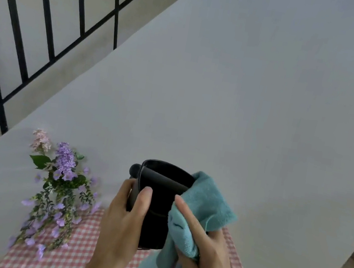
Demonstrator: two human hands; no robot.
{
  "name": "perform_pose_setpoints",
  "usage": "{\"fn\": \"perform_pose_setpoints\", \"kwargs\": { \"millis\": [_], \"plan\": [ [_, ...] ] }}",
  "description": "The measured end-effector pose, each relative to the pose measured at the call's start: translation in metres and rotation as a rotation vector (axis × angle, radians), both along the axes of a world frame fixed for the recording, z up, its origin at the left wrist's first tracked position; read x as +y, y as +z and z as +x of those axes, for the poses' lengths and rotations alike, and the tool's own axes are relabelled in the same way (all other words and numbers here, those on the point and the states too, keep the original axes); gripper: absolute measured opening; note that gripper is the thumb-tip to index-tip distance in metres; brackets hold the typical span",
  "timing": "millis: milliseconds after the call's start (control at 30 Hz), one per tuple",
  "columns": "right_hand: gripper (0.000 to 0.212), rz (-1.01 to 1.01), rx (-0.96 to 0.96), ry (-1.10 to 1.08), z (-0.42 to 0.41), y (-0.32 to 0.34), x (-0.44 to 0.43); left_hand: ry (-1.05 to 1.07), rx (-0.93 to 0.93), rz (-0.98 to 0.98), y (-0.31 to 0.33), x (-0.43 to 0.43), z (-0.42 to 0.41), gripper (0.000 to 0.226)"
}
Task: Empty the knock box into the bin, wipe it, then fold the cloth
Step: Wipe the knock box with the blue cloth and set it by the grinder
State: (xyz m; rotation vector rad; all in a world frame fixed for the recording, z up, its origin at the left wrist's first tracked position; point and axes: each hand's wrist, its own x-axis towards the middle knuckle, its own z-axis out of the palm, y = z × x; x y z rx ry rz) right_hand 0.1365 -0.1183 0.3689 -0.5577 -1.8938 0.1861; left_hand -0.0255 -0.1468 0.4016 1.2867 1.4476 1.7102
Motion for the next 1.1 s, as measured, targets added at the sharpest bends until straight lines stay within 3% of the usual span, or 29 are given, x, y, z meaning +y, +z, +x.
{"fn": "perform_pose_setpoints", "kwargs": {
  "millis": [67, 200, 333, 500, 633, 700, 767, 833, 900, 1100],
  "plan": [
    [0.067, -0.074, 0.097, 0.067, -0.008, -0.008, 0.001, -0.149, -0.073, 0.011, -0.004, 0.0, 0.004, 0.044],
    [0.055, -0.417, 0.314, 0.233, 0.0, 0.014, 0.016, -0.459, -0.024, -0.034, -0.011, 0.0, -0.011, 0.082],
    [0.048, -0.596, 0.443, 0.349, 0.01, 0.029, 0.027, -0.652, -0.165, -0.032, -0.007, 0.007, -0.018, 0.084],
    [0.053, -0.534, 0.409, 0.311, -0.001, 0.029, 0.018, -0.548, -0.224, 0.058, -0.009, 0.019, -0.004, 0.094],
    [0.054, -0.137, -0.042, 0.026, -0.013, 0.04, 0.005, -0.382, -0.012, 0.189, -0.004, 0.026, 0.005, 0.074],
    [0.065, 0.014, -0.194, -0.092, -0.016, 0.047, 0.005, -0.351, 0.013, 0.219, -0.002, 0.026, 0.003, 0.064],
    [0.06, 0.126, -0.288, -0.125, -0.013, 0.055, 0.008, -0.373, -0.013, 0.193, -0.005, 0.024, -0.004, 0.063],
    [0.055, 0.078, -0.294, -0.041, -0.008, 0.06, 0.01, -0.559, -0.217, 0.126, -0.009, 0.02, -0.014, 0.068],
    [0.056, -0.041, -0.181, 0.081, -0.003, 0.059, 0.012, -0.695, -0.39, 0.093, -0.013, 0.014, -0.019, 0.069],
    [0.058, -0.288, 0.029, 0.244, -0.006, 0.044, 0.016, -0.754, -0.6, 0.063, -0.023, 0.012, -0.018, 0.085]
  ]
}}
